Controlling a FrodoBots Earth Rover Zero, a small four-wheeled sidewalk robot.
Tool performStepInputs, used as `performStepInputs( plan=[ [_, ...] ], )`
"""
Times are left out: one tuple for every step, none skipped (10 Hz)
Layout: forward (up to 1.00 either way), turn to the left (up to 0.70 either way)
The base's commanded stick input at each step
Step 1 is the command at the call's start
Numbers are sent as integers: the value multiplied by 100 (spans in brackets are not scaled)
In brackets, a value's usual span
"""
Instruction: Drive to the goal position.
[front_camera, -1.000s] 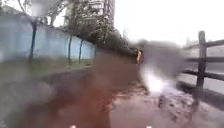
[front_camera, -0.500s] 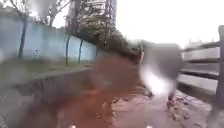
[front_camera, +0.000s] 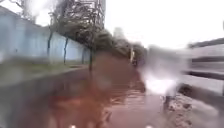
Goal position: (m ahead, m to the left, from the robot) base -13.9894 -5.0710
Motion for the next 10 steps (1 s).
performStepInputs(
  plan=[
    [100, 0],
    [100, -9],
    [100, -35],
    [100, -22],
    [100, -6],
    [100, 0],
    [100, 0],
    [100, 0],
    [100, 0],
    [100, 0]
  ],
)
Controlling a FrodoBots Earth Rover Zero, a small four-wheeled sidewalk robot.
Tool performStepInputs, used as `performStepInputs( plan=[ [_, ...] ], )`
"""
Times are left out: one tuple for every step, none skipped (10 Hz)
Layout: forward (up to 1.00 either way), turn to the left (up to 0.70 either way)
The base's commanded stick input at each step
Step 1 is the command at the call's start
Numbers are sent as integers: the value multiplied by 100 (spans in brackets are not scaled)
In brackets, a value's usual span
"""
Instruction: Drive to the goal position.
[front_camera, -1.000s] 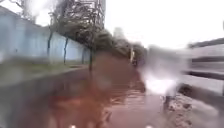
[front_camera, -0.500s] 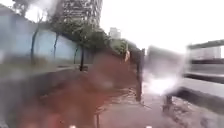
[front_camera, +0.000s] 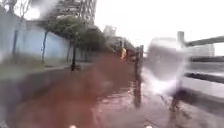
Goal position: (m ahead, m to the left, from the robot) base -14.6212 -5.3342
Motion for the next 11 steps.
performStepInputs(
  plan=[
    [100, 3],
    [100, 14],
    [100, 34],
    [100, 40],
    [100, 35],
    [100, 11],
    [100, 0],
    [100, 0],
    [100, 0],
    [100, 0],
    [100, 0]
  ],
)
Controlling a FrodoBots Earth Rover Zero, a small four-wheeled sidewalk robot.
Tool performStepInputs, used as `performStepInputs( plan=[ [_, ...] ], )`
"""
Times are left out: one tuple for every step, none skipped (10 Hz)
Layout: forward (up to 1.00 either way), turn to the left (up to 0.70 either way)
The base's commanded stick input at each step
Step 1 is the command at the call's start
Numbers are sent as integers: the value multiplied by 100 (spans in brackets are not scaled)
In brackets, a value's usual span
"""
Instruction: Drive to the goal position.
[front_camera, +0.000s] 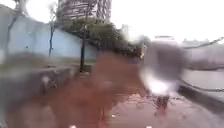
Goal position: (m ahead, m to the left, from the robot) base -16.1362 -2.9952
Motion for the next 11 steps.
performStepInputs(
  plan=[
    [100, 0],
    [100, 0],
    [100, 0],
    [100, 0],
    [100, 0],
    [100, 0],
    [100, 0],
    [100, 0],
    [100, 0],
    [100, -5],
    [100, -25]
  ],
)
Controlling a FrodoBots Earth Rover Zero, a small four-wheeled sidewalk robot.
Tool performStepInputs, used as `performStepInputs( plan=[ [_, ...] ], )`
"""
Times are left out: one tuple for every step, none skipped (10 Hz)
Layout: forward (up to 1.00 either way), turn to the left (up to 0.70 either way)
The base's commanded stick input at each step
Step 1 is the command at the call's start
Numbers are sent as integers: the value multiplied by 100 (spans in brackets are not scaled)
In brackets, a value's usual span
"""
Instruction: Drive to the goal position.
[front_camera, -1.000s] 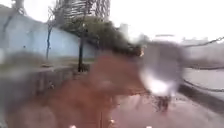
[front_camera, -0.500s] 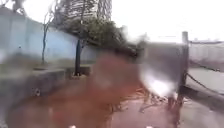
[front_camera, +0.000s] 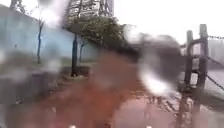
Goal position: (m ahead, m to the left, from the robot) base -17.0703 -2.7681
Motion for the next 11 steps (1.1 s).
performStepInputs(
  plan=[
    [100, -25],
    [100, -6],
    [100, 0],
    [100, 0],
    [100, 0],
    [100, 0],
    [100, 0],
    [100, 0],
    [100, 0],
    [100, -3],
    [100, -17]
  ],
)
